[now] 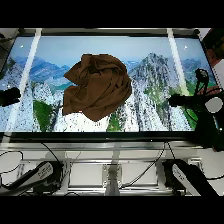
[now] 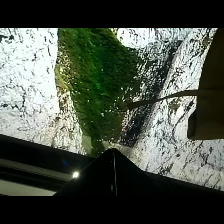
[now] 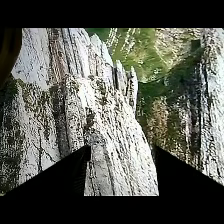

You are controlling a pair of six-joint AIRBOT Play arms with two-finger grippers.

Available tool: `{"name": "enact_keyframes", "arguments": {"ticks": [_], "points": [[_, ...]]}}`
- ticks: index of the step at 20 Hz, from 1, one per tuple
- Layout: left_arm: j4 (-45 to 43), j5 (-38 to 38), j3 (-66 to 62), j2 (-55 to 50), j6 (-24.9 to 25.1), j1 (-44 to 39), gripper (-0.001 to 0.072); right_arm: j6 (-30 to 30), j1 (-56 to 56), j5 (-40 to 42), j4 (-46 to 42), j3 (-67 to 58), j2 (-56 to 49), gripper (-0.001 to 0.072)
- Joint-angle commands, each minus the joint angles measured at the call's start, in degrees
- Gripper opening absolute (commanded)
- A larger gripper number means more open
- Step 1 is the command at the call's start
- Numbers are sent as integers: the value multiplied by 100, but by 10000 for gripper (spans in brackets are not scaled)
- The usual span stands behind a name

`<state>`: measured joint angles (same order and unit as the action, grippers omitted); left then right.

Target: Fold the clothes and pants, and hang the long-sleeved shirts on hangers.

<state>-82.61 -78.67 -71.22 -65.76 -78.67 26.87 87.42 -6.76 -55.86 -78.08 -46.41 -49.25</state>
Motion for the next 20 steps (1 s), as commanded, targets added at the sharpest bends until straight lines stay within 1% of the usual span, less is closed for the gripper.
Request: {"name": "enact_keyframes", "arguments": {"ticks": [1, 7, 10, 11, 12, 13, 14, 16, 19, 20], "points": [[0, 7, 2, 0, 2, 0, 21, 0, 2, 2, 2, 7, -2, 455], [4, 2, 9, -103, 2, 0, 21, 0, 2, -2, 2, 4, -2, 455], [61, -2, 11, -221, -2, 0, 32, 0, 2, -2, 2, 4, -2, 455], [129, 0, 17, -284, 0, 0, 95, 0, 2, -2, 2, 4, -2, 455], [297, 4, 39, -365, 0, 0, 332, 0, 2, -2, 2, 4, -2, 455], [579, 4, 94, -461, 4, 0, 495, 0, 2, -2, 2, 4, -2, 455], [903, 4, 170, -546, 52, -2, 510, 0, 2, -2, 2, 4, -2, 455], [1856, 111, 439, -699, 356, -2, 509, 0, 2, -2, 2, 4, -2, 455], [3390, 540, 1178, -743, 1078, -11, 498, 0, 2, -2, 2, 4, -2, 455], [3790, 566, 1447, -730, 1357, -13, 483, 0, 2, -2, 2, 4, -2, 455]]}}
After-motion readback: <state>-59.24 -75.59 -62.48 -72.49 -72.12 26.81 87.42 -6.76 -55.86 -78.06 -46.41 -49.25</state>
